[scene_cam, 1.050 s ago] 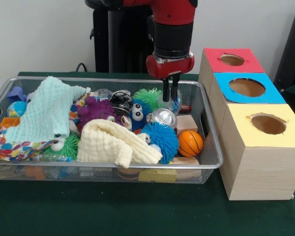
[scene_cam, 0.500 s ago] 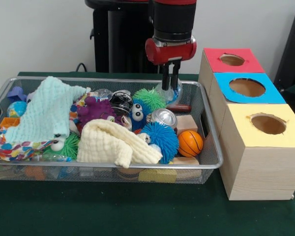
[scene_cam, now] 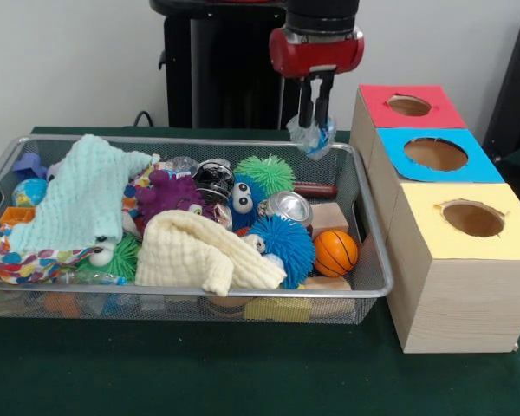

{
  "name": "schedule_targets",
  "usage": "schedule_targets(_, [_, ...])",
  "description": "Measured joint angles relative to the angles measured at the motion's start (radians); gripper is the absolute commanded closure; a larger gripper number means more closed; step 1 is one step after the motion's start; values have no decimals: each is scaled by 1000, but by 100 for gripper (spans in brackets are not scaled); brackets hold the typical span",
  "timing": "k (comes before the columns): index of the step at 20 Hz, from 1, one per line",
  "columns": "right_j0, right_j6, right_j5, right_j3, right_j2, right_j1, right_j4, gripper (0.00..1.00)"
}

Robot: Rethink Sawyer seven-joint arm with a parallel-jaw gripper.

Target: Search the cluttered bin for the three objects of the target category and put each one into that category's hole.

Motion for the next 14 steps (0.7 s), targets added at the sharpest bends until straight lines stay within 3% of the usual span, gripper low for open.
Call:
schedule_targets(8, [95, 0, 22, 6, -1, -65, 71, 100])
schedule_targets(14, [184, 0, 22, 5, -7, -59, 94, 100])
